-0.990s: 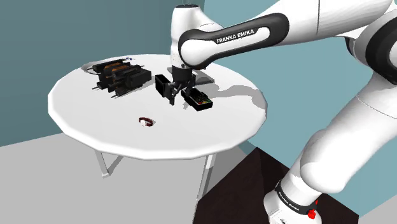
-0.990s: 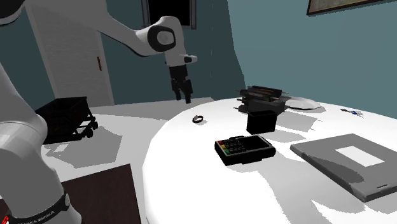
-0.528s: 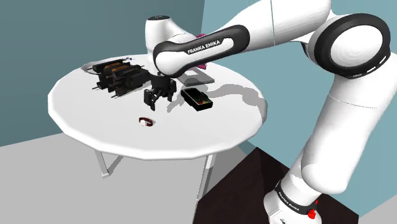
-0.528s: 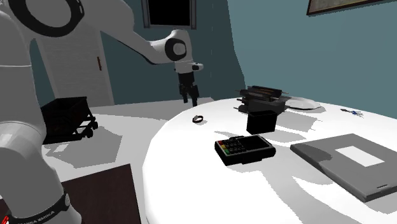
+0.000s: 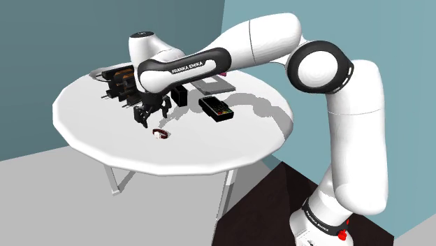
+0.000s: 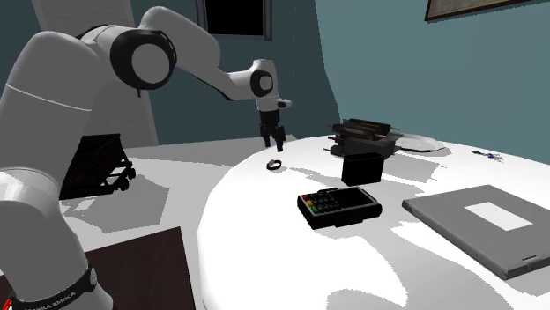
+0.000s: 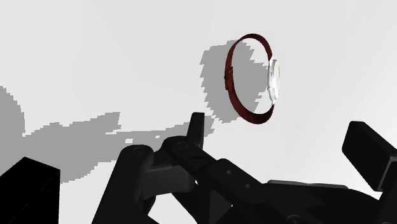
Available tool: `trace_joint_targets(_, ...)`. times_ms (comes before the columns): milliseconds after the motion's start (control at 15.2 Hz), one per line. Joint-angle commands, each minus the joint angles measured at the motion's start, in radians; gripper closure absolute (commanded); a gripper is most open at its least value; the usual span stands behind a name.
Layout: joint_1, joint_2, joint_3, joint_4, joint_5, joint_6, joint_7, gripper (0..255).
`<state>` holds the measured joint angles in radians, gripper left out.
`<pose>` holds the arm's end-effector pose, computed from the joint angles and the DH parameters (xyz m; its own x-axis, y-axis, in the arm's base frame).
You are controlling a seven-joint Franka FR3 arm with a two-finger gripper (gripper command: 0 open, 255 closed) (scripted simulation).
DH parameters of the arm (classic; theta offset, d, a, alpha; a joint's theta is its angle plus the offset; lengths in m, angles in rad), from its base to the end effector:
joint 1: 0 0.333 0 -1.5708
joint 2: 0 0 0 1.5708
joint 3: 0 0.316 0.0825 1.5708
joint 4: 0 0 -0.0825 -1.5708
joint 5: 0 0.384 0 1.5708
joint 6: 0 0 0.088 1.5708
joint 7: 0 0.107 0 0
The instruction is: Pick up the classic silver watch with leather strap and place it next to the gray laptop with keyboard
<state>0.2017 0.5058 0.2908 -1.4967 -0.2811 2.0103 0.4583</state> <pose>0.6365 0.2862 0.3892 0.9902 0.1166 0.0762 0.1093 -0.9896 0.0940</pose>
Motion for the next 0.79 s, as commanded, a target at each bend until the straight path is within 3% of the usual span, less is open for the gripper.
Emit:
trace_joint_targets(0,0.023,0.067,-0.005,0.087,-0.013,-0.024,0.011,0)
trace_joint_targets(462,0.020,0.106,-0.015,0.048,-0.028,0.053,0.020,0)
trace_joint_targets(726,0.020,0.106,-0.015,0.048,-0.028,0.053,0.020,0)
